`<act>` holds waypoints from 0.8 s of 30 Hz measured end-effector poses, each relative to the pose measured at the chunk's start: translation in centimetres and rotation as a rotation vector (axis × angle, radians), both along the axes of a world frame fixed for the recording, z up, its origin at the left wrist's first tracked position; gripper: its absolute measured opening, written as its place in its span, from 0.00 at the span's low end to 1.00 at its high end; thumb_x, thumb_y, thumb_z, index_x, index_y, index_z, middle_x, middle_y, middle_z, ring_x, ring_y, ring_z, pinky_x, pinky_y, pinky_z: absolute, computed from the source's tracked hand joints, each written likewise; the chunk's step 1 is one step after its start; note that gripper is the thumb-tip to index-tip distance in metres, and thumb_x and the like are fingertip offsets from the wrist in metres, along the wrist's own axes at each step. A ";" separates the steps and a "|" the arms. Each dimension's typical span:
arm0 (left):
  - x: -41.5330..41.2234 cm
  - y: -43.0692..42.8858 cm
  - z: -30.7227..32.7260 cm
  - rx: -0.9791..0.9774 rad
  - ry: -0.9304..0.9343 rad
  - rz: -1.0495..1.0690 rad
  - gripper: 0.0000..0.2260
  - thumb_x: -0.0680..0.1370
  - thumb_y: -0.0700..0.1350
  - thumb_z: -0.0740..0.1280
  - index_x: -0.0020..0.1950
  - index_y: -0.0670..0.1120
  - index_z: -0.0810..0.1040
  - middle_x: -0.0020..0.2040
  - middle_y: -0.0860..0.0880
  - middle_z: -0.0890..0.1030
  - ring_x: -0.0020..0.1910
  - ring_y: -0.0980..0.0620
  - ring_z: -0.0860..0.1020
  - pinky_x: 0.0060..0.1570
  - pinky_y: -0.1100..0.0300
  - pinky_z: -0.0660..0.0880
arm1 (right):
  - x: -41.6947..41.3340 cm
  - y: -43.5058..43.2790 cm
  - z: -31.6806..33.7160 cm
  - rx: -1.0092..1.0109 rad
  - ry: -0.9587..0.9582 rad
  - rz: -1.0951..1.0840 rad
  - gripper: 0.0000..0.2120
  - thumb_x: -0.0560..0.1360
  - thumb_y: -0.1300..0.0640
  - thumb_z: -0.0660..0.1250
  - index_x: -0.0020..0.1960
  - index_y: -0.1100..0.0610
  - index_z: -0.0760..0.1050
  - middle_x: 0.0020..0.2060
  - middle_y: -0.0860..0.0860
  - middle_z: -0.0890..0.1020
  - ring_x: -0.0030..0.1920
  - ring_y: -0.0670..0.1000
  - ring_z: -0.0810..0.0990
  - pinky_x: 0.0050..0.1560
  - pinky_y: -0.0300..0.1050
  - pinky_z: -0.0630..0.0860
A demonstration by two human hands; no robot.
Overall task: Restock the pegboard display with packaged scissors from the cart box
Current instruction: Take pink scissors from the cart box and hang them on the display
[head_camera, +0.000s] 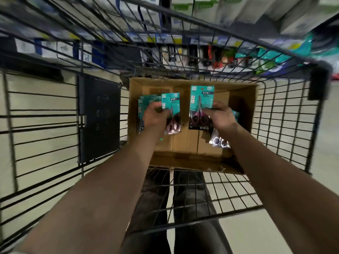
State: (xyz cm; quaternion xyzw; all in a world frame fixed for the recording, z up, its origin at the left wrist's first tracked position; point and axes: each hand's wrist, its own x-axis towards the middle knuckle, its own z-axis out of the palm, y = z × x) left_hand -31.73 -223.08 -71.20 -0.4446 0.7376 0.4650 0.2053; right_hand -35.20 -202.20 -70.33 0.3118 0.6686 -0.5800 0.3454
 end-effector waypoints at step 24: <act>4.4 -3.1 25.9 0.323 0.352 -0.144 0.13 0.75 0.36 0.76 0.48 0.53 0.79 0.52 0.47 0.86 0.53 0.47 0.86 0.60 0.44 0.81 | 8.5 -1.9 24.6 0.020 0.288 -0.210 0.15 0.70 0.70 0.73 0.52 0.55 0.82 0.53 0.56 0.87 0.56 0.61 0.86 0.64 0.63 0.78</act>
